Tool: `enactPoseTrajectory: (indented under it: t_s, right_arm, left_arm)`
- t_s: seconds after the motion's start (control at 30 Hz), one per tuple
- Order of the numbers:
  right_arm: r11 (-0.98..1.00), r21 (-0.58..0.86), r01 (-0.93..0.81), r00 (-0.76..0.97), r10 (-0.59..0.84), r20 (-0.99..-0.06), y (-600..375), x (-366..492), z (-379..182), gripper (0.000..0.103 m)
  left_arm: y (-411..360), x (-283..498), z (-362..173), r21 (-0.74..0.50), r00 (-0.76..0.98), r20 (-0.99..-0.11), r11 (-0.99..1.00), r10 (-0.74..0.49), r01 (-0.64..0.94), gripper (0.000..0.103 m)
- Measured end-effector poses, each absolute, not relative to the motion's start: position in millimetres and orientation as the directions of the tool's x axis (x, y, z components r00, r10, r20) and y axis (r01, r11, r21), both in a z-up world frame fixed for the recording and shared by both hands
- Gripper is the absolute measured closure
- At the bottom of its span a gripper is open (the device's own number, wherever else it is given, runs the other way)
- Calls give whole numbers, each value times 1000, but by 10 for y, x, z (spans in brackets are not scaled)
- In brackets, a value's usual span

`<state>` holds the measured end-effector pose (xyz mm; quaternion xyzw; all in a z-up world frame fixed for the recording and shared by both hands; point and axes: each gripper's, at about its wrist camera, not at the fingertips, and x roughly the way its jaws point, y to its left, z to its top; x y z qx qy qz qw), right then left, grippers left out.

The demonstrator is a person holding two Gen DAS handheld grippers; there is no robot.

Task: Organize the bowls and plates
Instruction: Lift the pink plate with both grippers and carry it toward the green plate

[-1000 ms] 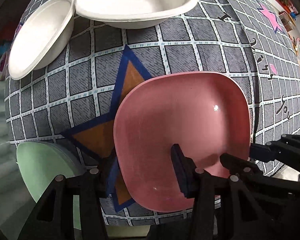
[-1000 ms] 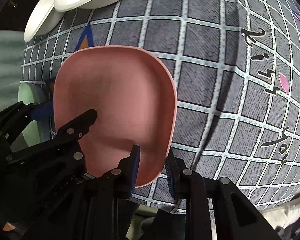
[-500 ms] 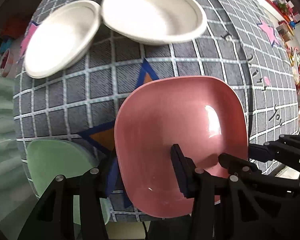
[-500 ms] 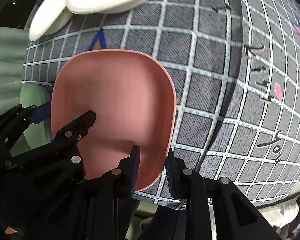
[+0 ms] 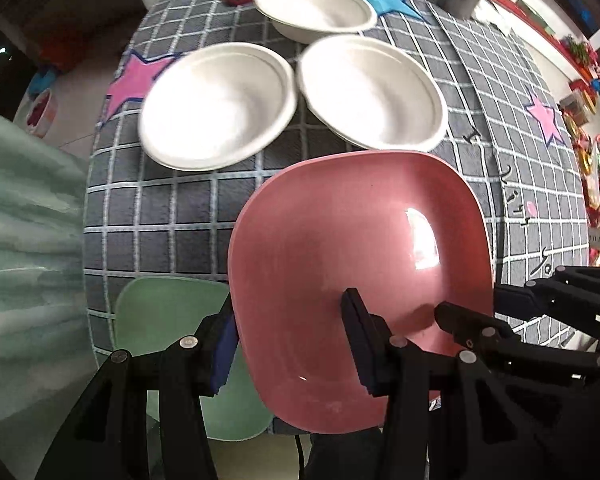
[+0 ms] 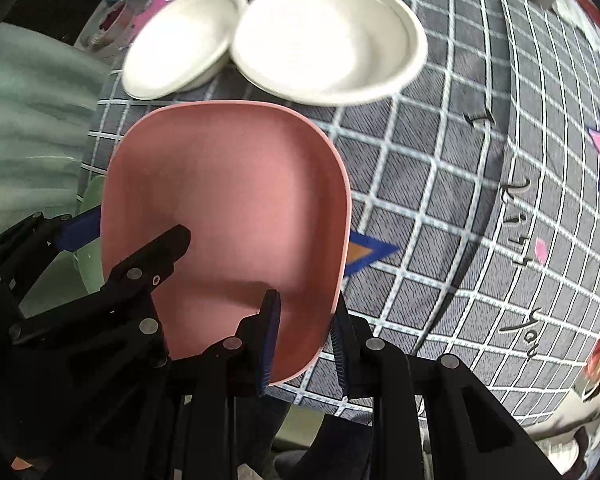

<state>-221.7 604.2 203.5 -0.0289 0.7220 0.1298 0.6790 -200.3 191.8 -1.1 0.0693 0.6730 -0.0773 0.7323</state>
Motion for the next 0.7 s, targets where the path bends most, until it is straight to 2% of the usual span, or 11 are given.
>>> enactPoseTrajectory:
  t_s: [0.1, 0.17, 0.3, 0.7]
  right_arm:
    - [961, 148, -235, -64, 136, -989, 6239, -2121, 2182, 76]
    - [958, 145, -248, -55, 136, -989, 6318, -2104, 2258, 76]
    - [954, 140, -267, -41, 134, -990, 6674, -1900, 2476, 76]
    - [942, 130, -308, -16, 132, -991, 7454, -1462, 2892, 76]
  left_arm:
    - [2187, -2015, 116, -4, 98, -995, 982, -23, 189, 51]
    - [2098, -1948, 170, -4, 106, -994, 984, -23, 179, 51]
    - [2287, -2093, 30, -3, 123, -992, 986, -24, 165, 51]
    - [2542, -2094, 139, 3, 141, -990, 991, -16, 134, 51]
